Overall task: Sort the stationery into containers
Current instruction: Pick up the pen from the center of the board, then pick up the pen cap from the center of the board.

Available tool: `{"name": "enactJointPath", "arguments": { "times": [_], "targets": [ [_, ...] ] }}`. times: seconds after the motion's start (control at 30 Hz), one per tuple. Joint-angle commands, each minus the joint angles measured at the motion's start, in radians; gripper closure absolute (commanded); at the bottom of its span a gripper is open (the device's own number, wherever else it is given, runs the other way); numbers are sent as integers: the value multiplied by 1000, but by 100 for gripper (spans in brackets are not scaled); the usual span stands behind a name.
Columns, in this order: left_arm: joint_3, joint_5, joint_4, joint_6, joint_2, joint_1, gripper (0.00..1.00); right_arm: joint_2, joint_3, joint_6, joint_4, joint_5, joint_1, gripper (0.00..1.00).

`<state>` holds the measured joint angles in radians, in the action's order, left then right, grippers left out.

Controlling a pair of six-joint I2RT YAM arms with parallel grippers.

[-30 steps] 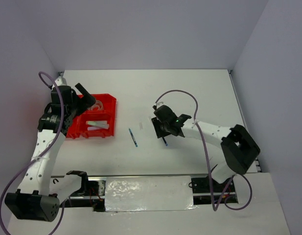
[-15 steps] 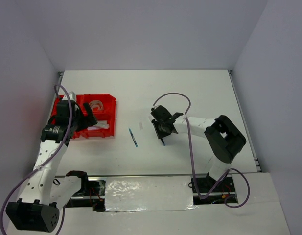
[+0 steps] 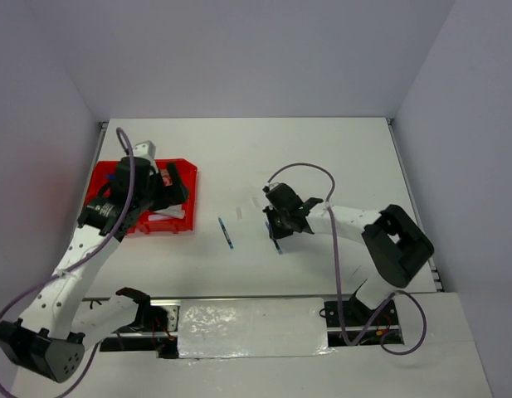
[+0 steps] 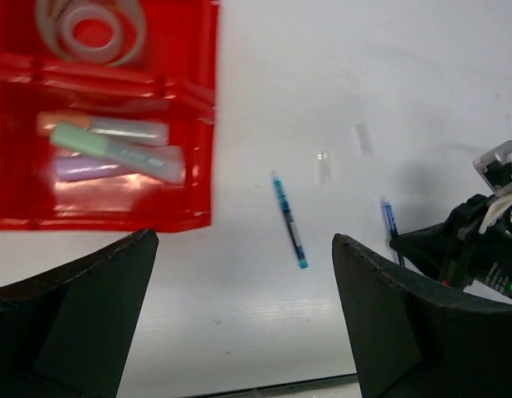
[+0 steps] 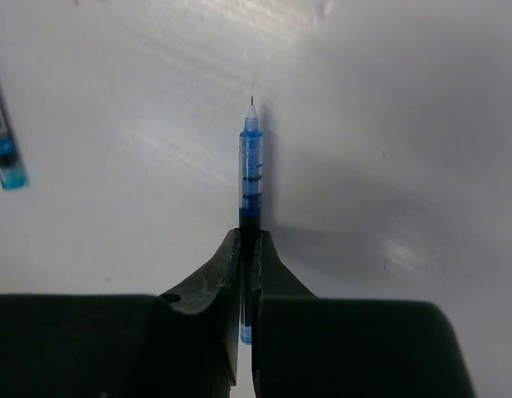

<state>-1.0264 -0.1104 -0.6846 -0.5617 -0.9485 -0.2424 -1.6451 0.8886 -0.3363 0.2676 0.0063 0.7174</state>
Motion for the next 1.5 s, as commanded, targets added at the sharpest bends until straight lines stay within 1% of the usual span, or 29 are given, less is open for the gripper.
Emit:
{"name": "enactJointPath", "arguments": {
  "times": [0.0,0.03,0.07,0.1,0.13,0.17,0.2,0.3,0.33,0.37,0.4,0.47,0.5,0.57,0.67,0.87,0.97,1.23,1.37,1.47],
  "targets": [
    [-83,-95,45,-90,-88,-139,1,186,-45,-50,11,-22,5,100],
    [-93,-110,57,-104,-140,-168,1,224,-54,-56,27,25,4,100],
    [-110,-124,63,-137,-169,-194,1,307,-59,-78,60,53,4,100],
    [-121,-159,75,-154,-229,-249,1,348,-65,-87,74,75,-1,100],
    [-132,-179,85,-168,-260,-277,1,388,-77,-96,87,101,-9,100],
    [-153,-193,89,-194,-295,-299,1,462,-83,-105,113,106,-18,100],
    [-162,-208,103,-207,-330,-337,1,496,-83,-109,131,118,-24,100],
    [-204,-215,117,-257,-520,-374,3,599,-77,-107,208,164,-39,100],
    [-215,-201,134,-271,-554,-379,6,641,-76,-102,219,167,-42,100],
    [-236,-198,137,-280,-588,-383,10,660,-76,-98,235,164,-42,100],
    [-245,-186,152,-291,-649,-393,19,688,-82,-92,242,159,-44,100],
    [-285,-195,149,-309,-732,-416,23,708,-86,-89,255,152,-45,100],
    [-302,-202,140,-317,-762,-423,26,715,-94,-86,260,153,-45,100],
    [-354,-221,112,-333,-841,-445,28,728,-102,-79,262,143,-47,100],
    [-396,-242,76,-360,-913,-452,28,746,-122,-73,251,129,-47,100],
    [-408,-268,63,-388,-972,-452,30,763,-143,-61,239,97,-47,100],
    [-423,-273,50,-386,-998,-452,35,777,-149,-56,232,84,-47,100],
    [-416,-262,62,-391,-1039,-454,37,791,-154,-46,228,63,-47,100],
    [-413,-261,65,-391,-1055,-454,42,791,-157,-40,226,57,-47,100],
    [-406,-267,60,-399,-1064,-452,42,789,-151,-32,225,47,-49,100]
  ]
}}
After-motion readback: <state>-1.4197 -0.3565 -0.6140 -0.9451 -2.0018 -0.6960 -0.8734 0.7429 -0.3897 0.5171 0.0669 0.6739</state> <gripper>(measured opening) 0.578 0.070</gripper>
